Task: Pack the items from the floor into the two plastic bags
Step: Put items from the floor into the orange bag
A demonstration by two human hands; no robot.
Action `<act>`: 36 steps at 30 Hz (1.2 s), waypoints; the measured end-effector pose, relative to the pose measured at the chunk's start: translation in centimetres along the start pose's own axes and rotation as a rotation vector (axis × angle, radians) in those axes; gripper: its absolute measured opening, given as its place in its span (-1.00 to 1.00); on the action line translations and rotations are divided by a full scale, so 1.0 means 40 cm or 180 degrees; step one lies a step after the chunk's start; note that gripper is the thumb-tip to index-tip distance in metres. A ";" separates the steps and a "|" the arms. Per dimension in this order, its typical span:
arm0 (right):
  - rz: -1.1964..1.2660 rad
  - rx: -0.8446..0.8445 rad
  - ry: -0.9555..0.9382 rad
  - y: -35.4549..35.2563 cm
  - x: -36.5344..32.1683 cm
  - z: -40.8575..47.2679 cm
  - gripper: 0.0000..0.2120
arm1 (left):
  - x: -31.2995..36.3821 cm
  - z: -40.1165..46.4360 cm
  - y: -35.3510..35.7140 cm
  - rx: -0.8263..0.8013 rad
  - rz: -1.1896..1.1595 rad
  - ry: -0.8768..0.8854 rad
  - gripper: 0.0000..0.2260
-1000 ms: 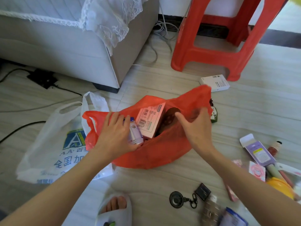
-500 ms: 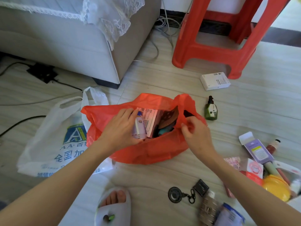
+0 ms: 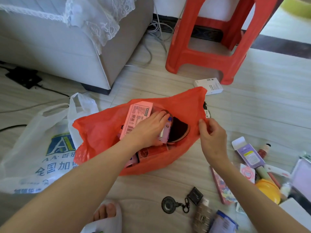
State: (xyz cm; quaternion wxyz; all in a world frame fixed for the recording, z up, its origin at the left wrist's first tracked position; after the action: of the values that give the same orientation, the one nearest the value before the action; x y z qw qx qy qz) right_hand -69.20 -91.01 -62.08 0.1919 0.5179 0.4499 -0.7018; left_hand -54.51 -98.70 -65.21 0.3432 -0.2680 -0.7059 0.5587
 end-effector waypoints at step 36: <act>-0.2116 -0.0750 -0.0825 -0.482 -0.321 -0.439 -0.48 | 0.507 -0.388 -0.460 0.1047 0.0926 0.0836 -0.45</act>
State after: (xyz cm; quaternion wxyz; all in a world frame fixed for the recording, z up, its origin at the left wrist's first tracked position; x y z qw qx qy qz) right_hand -68.65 -68.92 -43.23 0.0673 0.2247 0.6431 -0.7289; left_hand -54.85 -78.14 -41.40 0.3869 -0.3776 -0.5089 0.6699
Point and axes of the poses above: each hand's wrist, its own z-axis towards the middle knuckle, its own y-axis out of the palm, x = y × z, the point moved 7 cm from there along z, towards the middle knuckle, and after that the axes turned 2 degrees about -x, right-handed, at the moved point
